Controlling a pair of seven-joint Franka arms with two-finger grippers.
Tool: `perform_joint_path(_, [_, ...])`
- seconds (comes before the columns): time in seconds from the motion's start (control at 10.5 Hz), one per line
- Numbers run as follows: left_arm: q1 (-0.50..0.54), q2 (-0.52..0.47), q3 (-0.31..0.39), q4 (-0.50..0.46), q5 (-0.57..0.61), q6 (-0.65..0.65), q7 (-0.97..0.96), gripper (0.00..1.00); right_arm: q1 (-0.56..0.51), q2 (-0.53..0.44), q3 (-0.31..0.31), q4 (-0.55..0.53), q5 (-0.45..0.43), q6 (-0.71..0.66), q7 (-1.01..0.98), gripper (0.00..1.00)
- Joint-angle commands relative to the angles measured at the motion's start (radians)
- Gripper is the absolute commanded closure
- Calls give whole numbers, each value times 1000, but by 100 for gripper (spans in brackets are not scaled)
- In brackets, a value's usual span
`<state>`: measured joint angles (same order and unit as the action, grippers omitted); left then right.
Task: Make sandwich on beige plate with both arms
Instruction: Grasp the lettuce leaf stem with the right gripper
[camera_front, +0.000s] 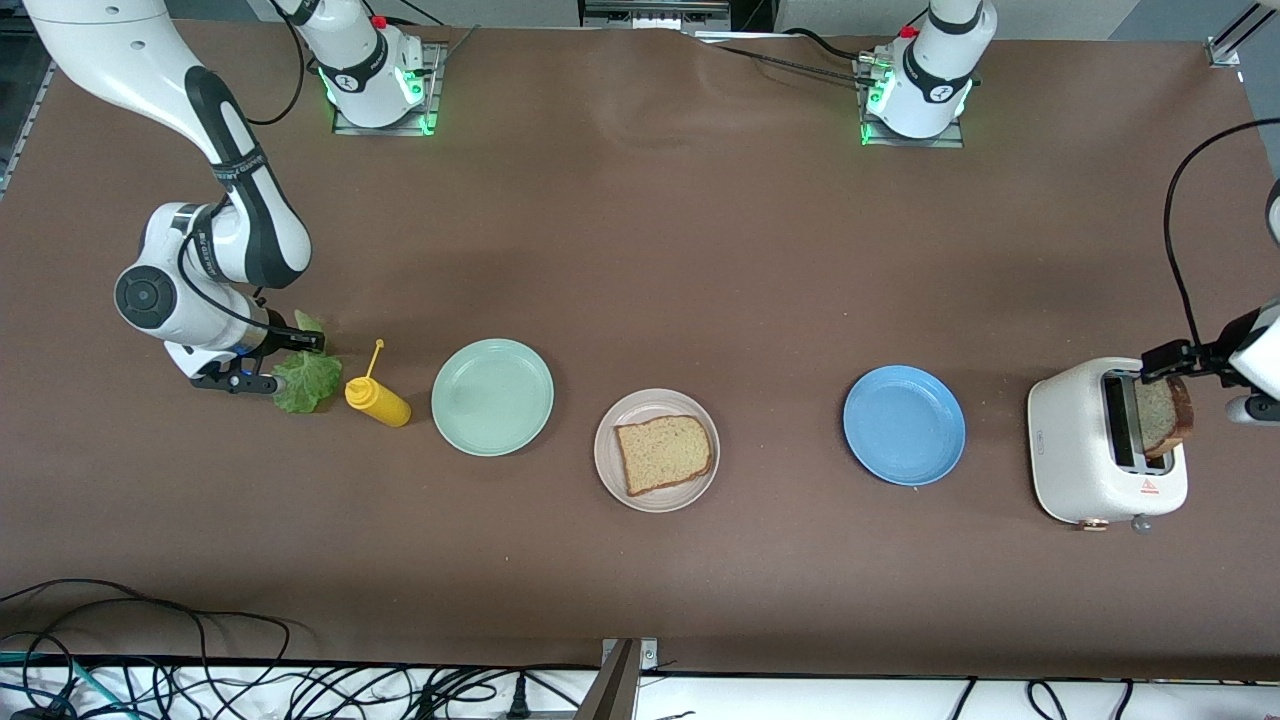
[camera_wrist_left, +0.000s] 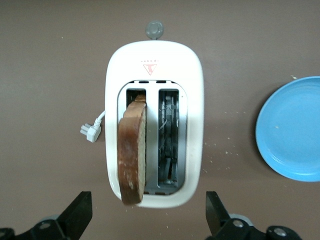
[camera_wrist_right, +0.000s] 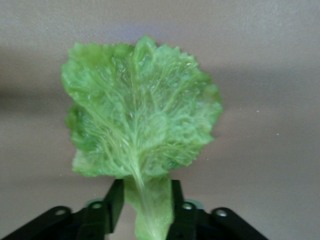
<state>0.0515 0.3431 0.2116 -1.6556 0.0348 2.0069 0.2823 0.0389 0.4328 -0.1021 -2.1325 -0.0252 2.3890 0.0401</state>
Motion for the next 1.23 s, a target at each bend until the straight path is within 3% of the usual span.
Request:
perform_joint_path(0.0, [17,89,-4,68,28,39,35,0,-8,17,5,5,-5,7,14,85])
perform_joint_path(0.09, [36,109,-6,74,22,44,43,0,-8,15,7,6,-5,6,14,90])
perform_joint_path(0.19, [36,120,-6,74,22,61,50,7,-7,15,7,8,-5,6,14,95])
perform_joint_path(0.28, [37,129,-6,74,20,62,66,22,-7,14,7,9,-5,6,11,99])
perform_joint_path(0.47, [37,131,-6,74,19,62,69,94,-4,-2,12,43,-5,-54,7,99])
perform_joint_path(0.57, [37,131,-6,74,17,62,66,100,-4,-6,13,110,-7,-147,6,99])
perform_joint_path(0.76, [37,132,-8,77,-2,62,51,100,-2,-6,16,271,-9,-377,9,99])
perform_joint_path(0.85, [37,134,-6,77,-71,62,41,100,31,-6,18,339,-4,-474,18,99])
perform_joint_path(1.14, [45,131,-8,77,-95,50,43,100,120,-6,18,601,-7,-730,125,98])
